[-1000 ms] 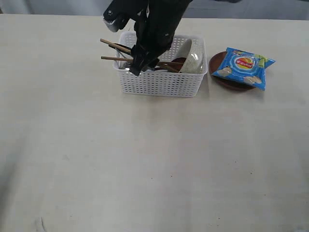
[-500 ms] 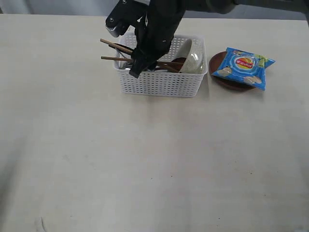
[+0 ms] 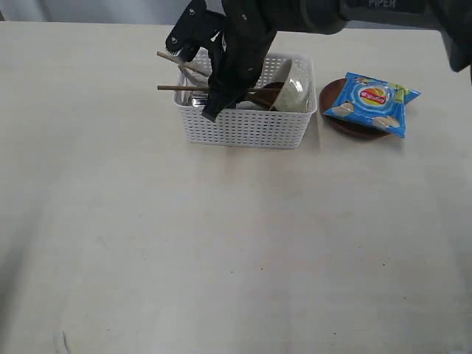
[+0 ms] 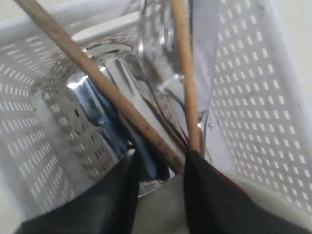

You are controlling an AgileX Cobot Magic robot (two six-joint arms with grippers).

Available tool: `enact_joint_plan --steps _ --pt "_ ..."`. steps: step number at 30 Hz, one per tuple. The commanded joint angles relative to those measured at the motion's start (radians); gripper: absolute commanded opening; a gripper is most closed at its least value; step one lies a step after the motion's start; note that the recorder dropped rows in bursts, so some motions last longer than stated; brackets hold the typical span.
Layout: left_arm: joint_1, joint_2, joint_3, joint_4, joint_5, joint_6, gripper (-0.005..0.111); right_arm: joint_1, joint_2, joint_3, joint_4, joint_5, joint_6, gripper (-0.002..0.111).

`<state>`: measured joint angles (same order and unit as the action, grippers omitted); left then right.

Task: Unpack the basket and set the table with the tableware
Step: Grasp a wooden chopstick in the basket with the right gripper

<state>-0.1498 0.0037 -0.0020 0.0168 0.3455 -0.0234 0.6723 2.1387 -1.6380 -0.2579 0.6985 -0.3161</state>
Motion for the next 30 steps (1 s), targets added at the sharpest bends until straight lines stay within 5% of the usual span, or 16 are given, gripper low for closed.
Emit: enact_joint_plan --steps 1,3,20,22,23,25,28,30 --pt "-0.008 -0.004 0.002 -0.003 -0.003 0.0 0.0 -0.003 0.006 -0.002 -0.019 -0.017 0.003 0.012" --pt "-0.008 -0.004 0.002 -0.003 -0.003 0.0 0.0 -0.003 0.006 -0.002 -0.019 -0.021 0.001 -0.001" --pt "-0.008 -0.004 0.002 -0.003 -0.003 0.0 0.0 -0.003 -0.109 -0.002 0.028 0.017 -0.026 0.0" --pt "-0.008 -0.004 0.002 -0.003 -0.003 0.0 0.0 -0.026 -0.095 -0.037 0.126 0.142 -0.054 0.013" --pt "-0.008 -0.004 0.002 -0.003 -0.003 0.0 0.0 -0.06 -0.066 -0.092 0.201 0.236 -0.058 0.036" --pt "-0.008 -0.004 0.002 -0.003 -0.003 0.0 0.0 -0.104 -0.016 -0.193 0.296 0.34 -0.075 0.059" --pt "-0.008 -0.004 0.002 -0.003 -0.003 0.0 0.0 -0.12 0.057 -0.319 0.306 0.451 -0.137 0.044" --pt "-0.008 -0.004 0.002 -0.003 -0.003 0.0 0.0 -0.12 0.099 -0.369 0.31 0.488 -0.184 0.045"
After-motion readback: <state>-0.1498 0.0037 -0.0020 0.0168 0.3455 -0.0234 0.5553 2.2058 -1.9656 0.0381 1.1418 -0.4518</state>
